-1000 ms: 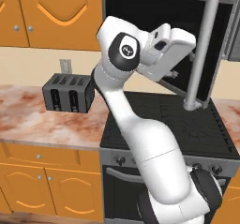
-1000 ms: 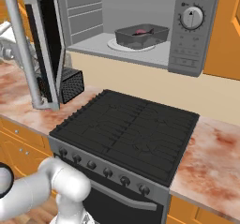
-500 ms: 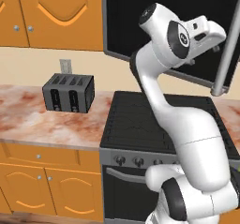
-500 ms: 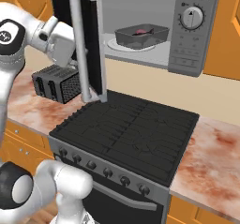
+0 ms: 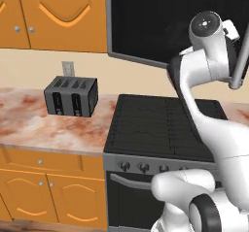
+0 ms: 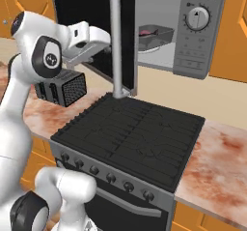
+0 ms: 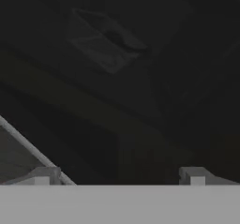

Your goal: Place the tupperware containing the fish and onion meal in the microwave. Close the microwave door and press the start button to reheat the meal.

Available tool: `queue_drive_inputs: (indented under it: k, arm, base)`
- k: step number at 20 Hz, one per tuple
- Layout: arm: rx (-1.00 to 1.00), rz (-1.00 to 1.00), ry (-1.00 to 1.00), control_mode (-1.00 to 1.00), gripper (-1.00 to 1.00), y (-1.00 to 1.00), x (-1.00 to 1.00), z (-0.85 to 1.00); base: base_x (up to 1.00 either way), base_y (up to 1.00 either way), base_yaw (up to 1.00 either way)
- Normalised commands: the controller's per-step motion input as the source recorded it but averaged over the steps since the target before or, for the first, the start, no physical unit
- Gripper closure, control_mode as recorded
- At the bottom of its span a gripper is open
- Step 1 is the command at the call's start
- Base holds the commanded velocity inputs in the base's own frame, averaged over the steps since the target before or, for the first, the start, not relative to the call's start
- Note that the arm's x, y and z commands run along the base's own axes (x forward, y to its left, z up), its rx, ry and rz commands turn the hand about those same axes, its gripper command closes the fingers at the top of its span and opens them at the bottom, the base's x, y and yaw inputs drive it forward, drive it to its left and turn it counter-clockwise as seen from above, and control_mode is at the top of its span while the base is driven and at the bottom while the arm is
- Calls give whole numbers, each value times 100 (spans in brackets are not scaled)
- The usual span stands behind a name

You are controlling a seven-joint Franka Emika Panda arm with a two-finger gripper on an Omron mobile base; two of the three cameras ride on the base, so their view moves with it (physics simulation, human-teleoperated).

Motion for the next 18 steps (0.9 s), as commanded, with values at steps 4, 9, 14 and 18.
queue_drive_inputs:
  k: [4,9,14,18]
  arm:
    - [0,56,-38,-100,-100,0,67,-30]
    - [0,45,-29,-100,-100,0,89,-2]
    - [0,24,-5,-100,-100,0,100,26]
    - [-6,9,0,-100,-100,4,95,54]
  base:
    - [0,0,0]
    - [0,0,0]
    - [0,0,0]
    - [0,0,0]
